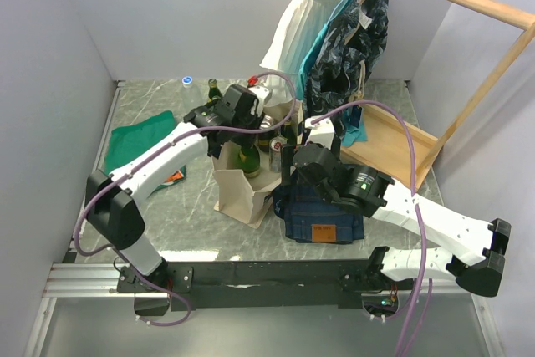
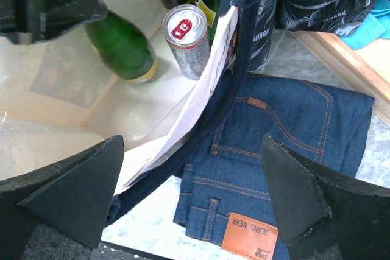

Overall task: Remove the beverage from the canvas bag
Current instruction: Take out the drink from the canvas bag.

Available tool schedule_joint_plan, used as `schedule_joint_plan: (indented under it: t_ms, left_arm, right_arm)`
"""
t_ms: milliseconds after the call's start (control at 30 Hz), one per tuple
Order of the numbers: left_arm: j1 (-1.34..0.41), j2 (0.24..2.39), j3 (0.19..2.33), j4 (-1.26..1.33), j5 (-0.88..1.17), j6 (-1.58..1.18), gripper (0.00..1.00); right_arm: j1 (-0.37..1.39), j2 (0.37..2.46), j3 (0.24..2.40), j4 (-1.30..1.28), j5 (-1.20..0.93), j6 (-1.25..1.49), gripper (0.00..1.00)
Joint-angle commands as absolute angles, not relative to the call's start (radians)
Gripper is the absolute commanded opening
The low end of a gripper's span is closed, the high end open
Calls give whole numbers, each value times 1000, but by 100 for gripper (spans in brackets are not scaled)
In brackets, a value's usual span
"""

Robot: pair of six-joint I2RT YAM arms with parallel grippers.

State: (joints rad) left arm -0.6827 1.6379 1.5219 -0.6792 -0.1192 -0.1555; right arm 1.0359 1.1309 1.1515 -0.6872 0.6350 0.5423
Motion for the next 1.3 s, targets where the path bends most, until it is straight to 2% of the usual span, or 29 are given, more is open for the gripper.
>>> schedule_joint_plan:
  t_ms: [0,1267]
  left_arm:
    - [-680,1523,1626,-597,-127,-156,1]
    - [-678,1344,1747,-583,-143,-147,1]
  right_arm:
    - [1031,1106,1144,-661,646,557,100]
    - [1031,1115,1163,-680,641,580,99]
